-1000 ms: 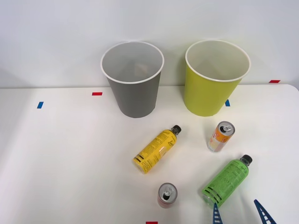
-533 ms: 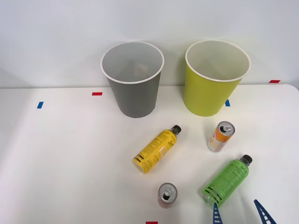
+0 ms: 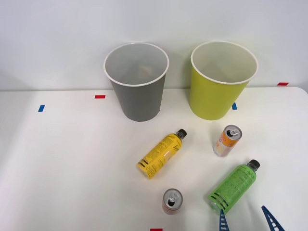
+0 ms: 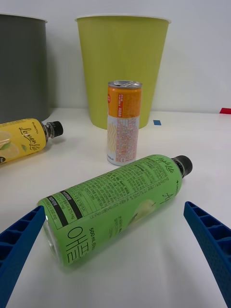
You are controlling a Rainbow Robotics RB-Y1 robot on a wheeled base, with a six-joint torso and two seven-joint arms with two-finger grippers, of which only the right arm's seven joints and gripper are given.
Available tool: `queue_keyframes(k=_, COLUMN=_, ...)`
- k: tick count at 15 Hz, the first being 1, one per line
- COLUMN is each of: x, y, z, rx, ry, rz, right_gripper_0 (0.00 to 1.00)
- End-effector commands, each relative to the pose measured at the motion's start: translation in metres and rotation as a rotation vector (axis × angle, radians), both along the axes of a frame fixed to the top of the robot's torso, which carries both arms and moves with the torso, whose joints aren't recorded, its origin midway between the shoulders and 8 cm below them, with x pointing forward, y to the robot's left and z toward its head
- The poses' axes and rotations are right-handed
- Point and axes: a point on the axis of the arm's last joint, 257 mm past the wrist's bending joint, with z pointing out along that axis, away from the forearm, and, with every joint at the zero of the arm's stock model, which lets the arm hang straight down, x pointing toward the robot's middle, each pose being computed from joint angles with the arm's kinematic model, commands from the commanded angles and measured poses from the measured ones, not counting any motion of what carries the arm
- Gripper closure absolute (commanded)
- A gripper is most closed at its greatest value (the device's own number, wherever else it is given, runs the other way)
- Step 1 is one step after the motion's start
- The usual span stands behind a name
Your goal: Put cans in the gray bin, plastic bottles in the light green bin
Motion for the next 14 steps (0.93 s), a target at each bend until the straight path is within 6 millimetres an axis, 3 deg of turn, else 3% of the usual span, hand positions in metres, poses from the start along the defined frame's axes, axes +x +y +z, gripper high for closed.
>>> queue_keyframes(k=1, x=0.000, y=0.000, z=0.000, rx=0.000, ry=0.000, rz=0.000, right_gripper_0=0.00)
queue_keyframes(k=2, x=0.000, y=0.007, z=-0.014, rx=0.018, ry=0.029, rz=0.010, right_gripper_0=0.00)
queue_keyframes(k=7, x=0.009, y=0.019, z=0.026, rx=0.116, ry=-0.026, rz=0.017, right_gripper_0=0.00)
queue_keyframes(k=14, x=0.042, y=-0.011, z=0.039, rx=0.209, ry=0.191, rz=-0.052, right_gripper_0=0.00)
